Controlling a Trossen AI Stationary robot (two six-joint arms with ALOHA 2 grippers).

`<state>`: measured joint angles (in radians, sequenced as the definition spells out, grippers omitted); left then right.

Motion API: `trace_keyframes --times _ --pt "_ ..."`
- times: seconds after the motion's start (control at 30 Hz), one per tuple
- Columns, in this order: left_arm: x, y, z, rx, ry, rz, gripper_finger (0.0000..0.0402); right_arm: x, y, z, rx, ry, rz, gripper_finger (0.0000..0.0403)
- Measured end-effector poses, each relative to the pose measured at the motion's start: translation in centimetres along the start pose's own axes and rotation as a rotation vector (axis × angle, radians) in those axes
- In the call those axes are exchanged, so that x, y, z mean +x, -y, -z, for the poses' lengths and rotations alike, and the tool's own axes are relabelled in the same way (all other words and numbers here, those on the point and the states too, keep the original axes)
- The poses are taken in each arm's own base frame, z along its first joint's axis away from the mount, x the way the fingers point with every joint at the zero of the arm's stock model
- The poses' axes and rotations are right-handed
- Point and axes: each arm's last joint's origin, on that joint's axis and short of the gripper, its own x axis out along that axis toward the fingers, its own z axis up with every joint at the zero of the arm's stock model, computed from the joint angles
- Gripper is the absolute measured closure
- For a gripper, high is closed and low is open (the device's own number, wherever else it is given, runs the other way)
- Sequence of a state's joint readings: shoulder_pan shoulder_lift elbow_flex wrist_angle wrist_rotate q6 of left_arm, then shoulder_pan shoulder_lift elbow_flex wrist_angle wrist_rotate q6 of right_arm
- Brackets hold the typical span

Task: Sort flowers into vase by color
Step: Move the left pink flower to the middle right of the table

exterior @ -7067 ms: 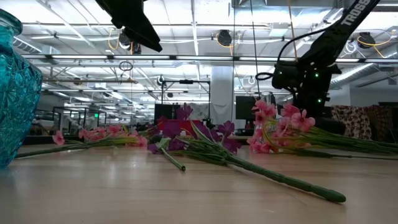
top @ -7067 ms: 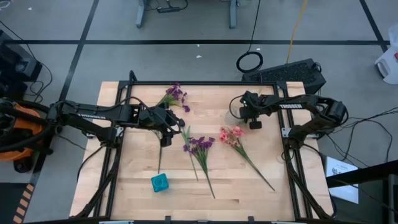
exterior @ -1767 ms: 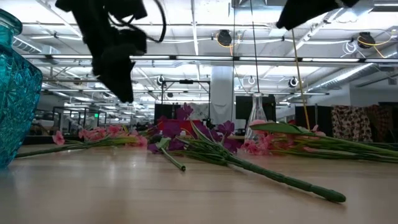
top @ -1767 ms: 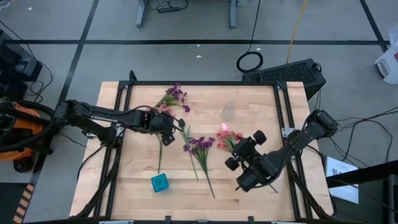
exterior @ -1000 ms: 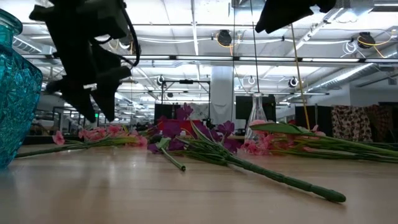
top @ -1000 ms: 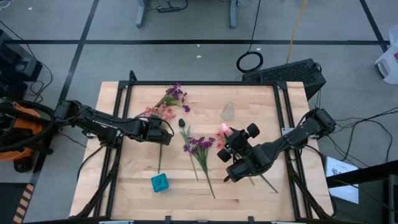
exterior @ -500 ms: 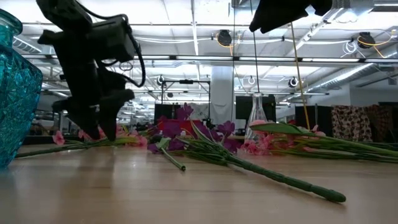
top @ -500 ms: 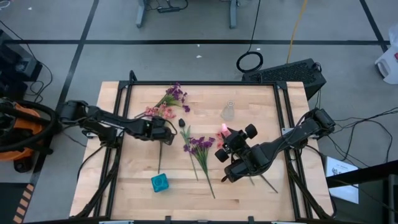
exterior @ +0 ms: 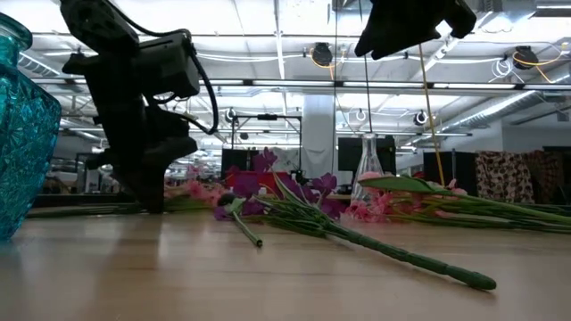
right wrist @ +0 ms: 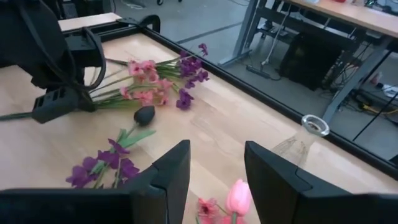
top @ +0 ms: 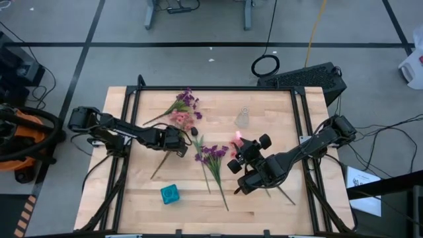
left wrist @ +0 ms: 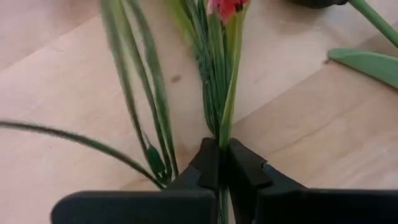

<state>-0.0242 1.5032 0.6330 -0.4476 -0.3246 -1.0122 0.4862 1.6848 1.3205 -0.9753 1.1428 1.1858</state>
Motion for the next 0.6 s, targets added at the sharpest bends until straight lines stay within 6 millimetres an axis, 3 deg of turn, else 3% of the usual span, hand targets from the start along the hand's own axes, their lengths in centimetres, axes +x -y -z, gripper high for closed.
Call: trace_keyframes --times 0.3,0.6 --pt "-3.3 -1.3 -0.9 0.001 0.082 -0.038 0.0382 0.0 -0.1 0.0 0.016 -0.012 -0.014 0.0259" --pt "-8.6 -1.3 -3.0 0.101 0.247 0.133 0.0382 0.0 -1.1 -0.4 0.046 -0.013 -0.074 0.0259"
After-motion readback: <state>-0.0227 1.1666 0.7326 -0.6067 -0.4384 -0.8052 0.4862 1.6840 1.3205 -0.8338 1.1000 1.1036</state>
